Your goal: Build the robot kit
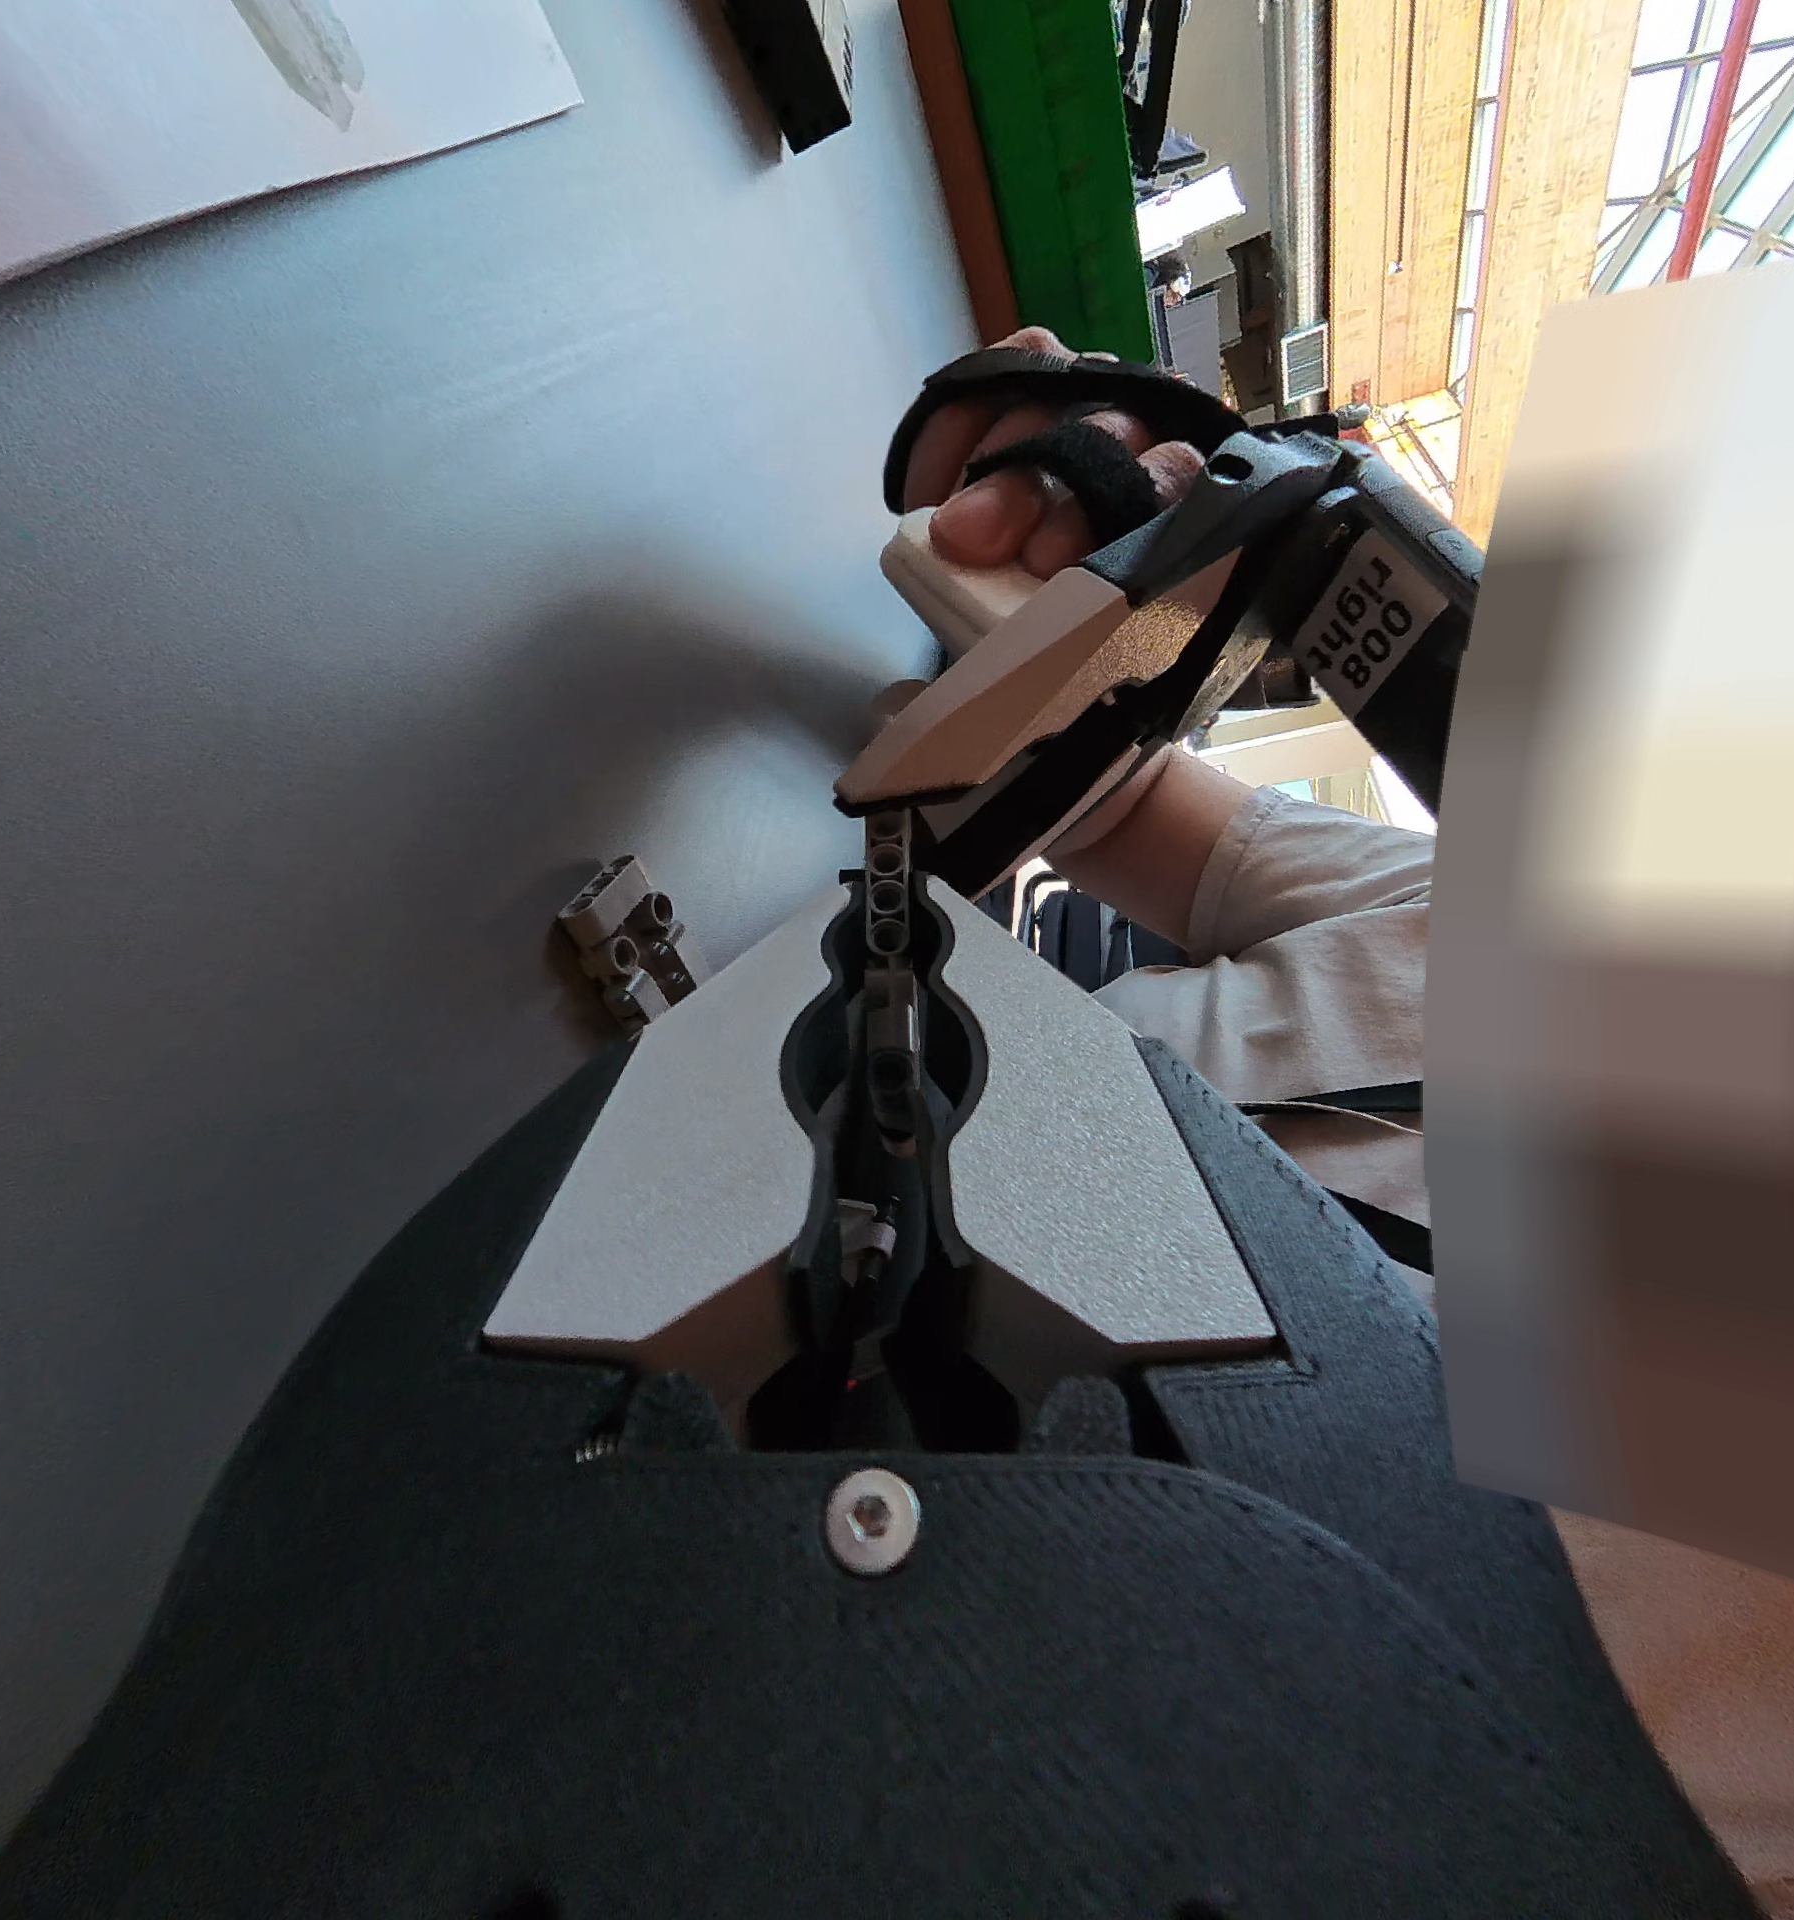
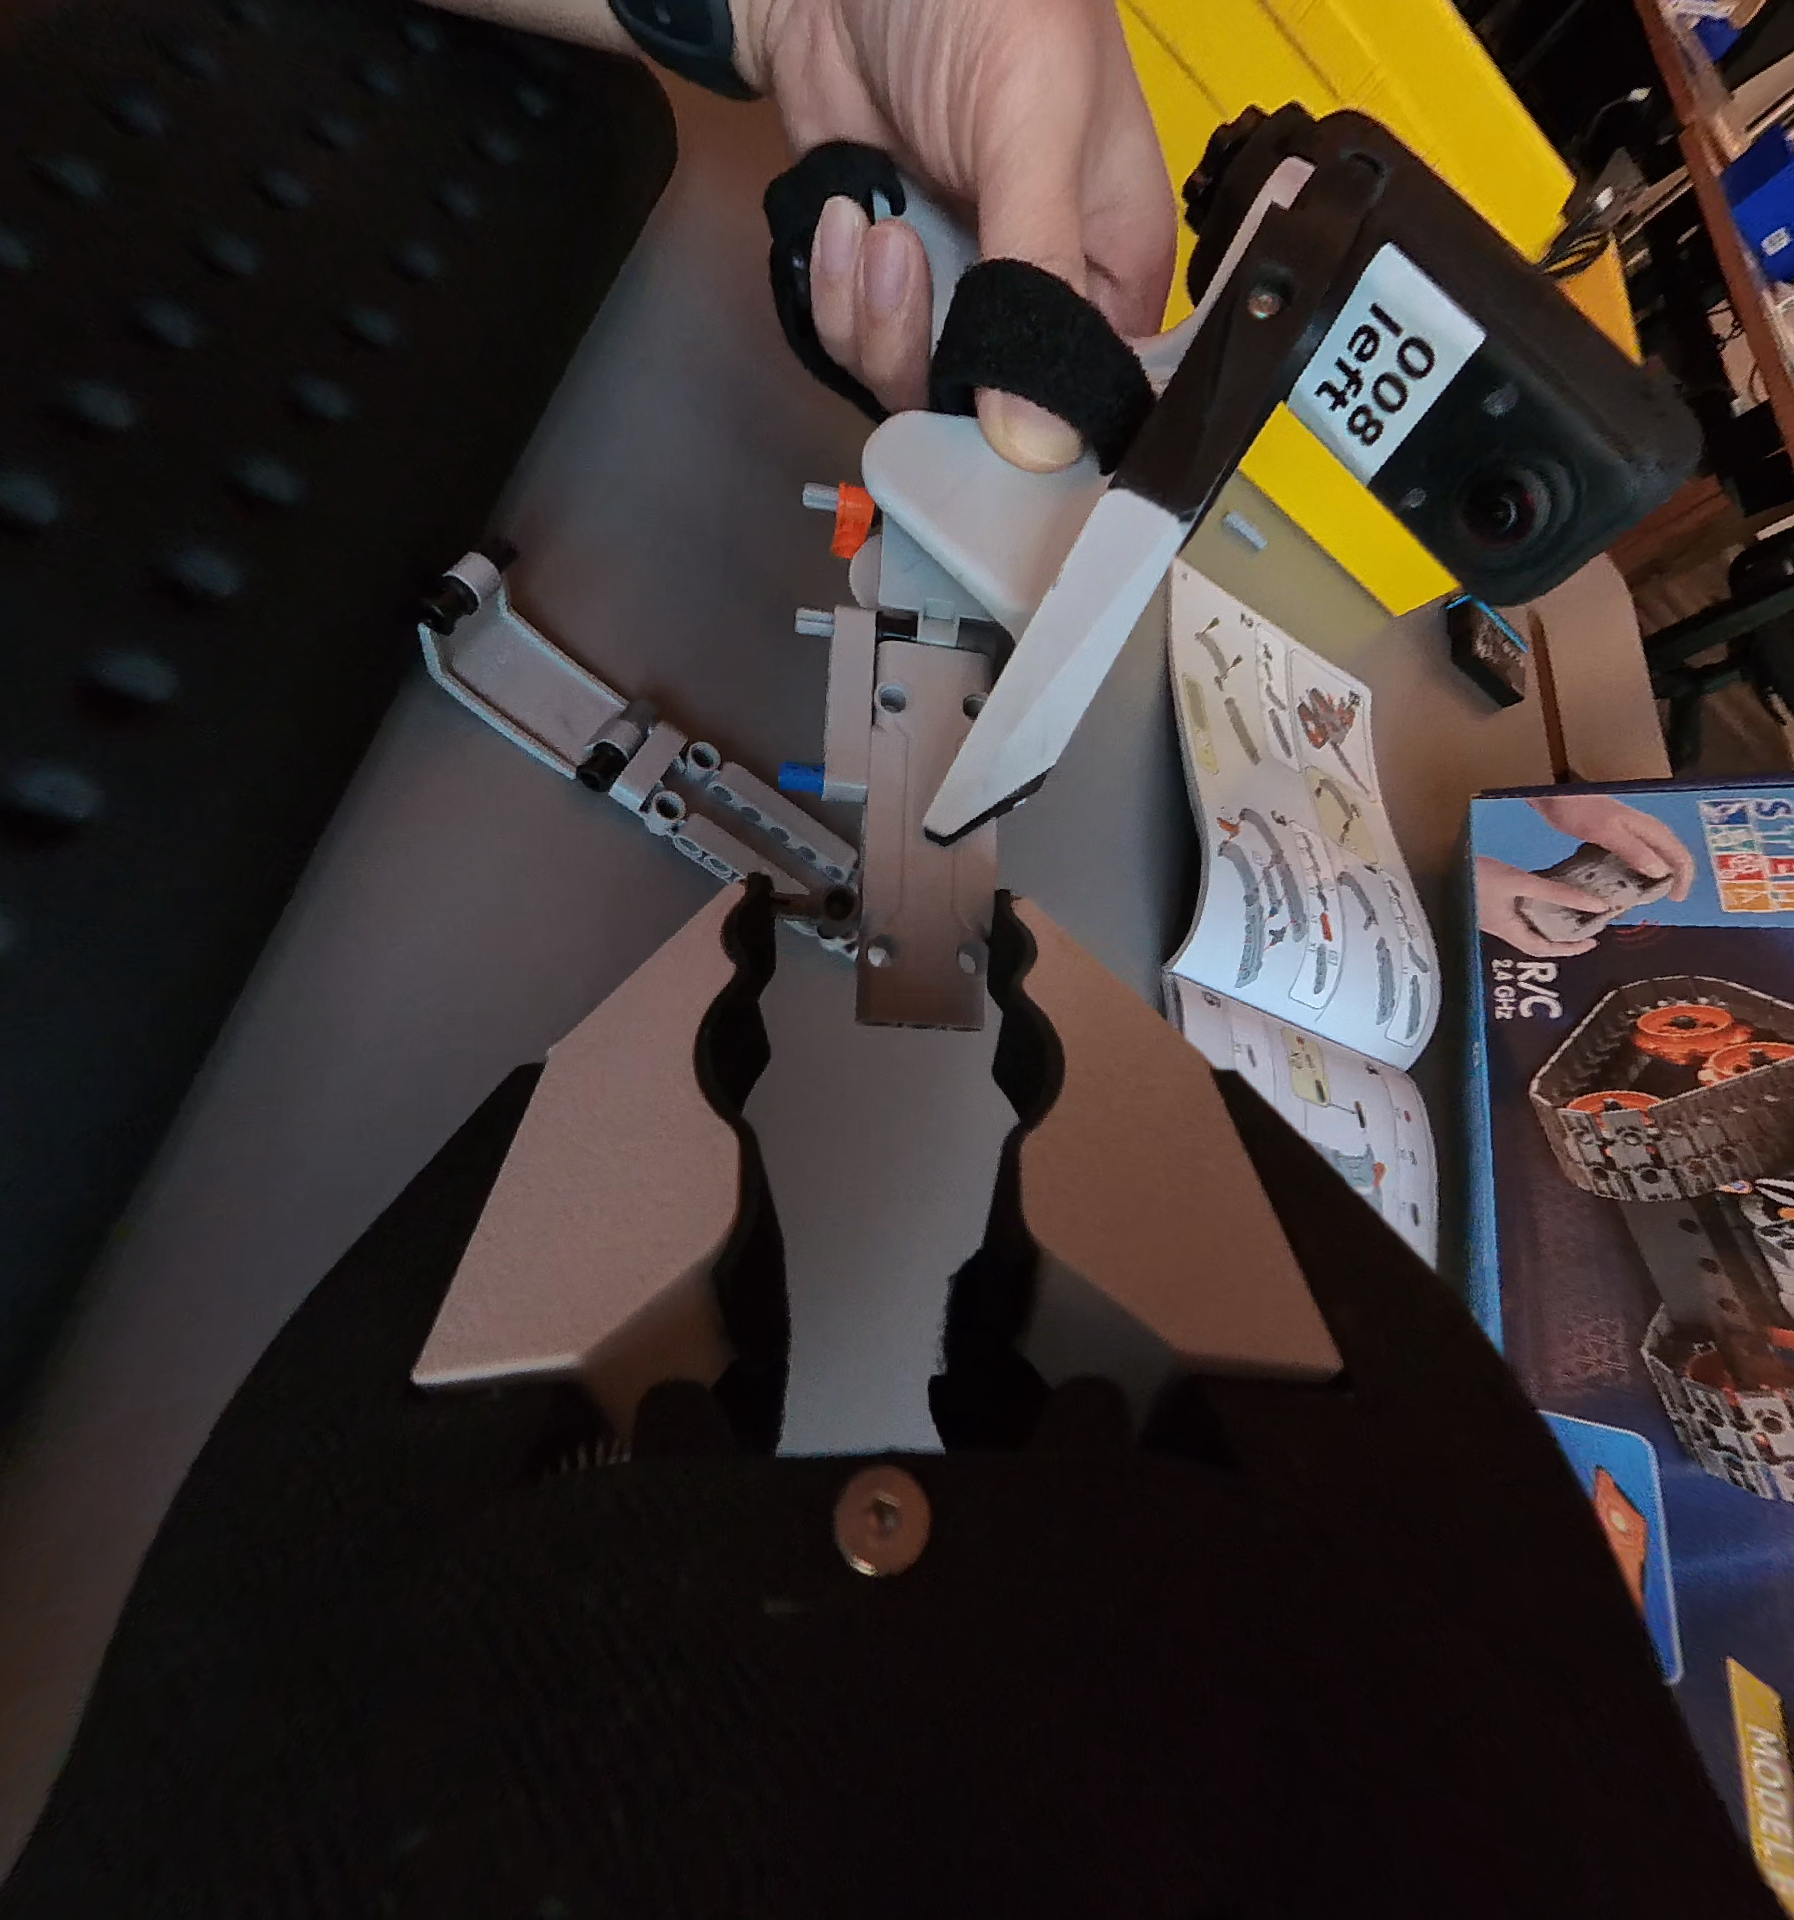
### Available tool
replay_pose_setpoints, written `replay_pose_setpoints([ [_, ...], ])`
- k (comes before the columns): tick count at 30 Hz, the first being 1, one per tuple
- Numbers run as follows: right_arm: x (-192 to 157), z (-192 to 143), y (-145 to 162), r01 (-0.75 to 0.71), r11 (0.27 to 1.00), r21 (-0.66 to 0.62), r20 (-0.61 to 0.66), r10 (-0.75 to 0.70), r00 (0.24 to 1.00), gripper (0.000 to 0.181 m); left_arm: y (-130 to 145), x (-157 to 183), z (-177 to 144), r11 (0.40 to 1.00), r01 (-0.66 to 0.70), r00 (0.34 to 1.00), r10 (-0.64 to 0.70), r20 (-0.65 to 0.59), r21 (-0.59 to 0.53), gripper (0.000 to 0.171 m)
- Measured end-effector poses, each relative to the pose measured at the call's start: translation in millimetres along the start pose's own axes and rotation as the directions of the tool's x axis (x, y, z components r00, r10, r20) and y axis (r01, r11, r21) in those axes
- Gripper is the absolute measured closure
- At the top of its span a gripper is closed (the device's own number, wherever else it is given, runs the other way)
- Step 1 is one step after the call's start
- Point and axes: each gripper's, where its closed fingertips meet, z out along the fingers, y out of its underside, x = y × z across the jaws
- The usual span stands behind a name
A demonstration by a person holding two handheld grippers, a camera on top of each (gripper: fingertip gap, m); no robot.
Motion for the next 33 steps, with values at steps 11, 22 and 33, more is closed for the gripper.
replay_pose_setpoints([
  [11,-0.2,-0.2,0.7,-0.003,1.000,0.010,0.003,0.003,1.000,0.140,0.3,-0.5,0.9,1.000,0.006,1.000,-0.006,0.002,0.001,0.166],
  [22,10.5,2.3,1.1,-0.065,0.997,0.031,-0.057,0.067,0.996,0.139,-7.3,-1.1,-6.0,0.999,0.000,1.000,0.000,0.013,0.053,0.166],
  [33,42.8,2.7,24.1,-0.218,0.973,0.076,-0.175,0.229,0.958,0.132,-26.8,-43.0,-62.2,0.925,0.120,0.985,-0.157,0.073,0.360,0.167],
])
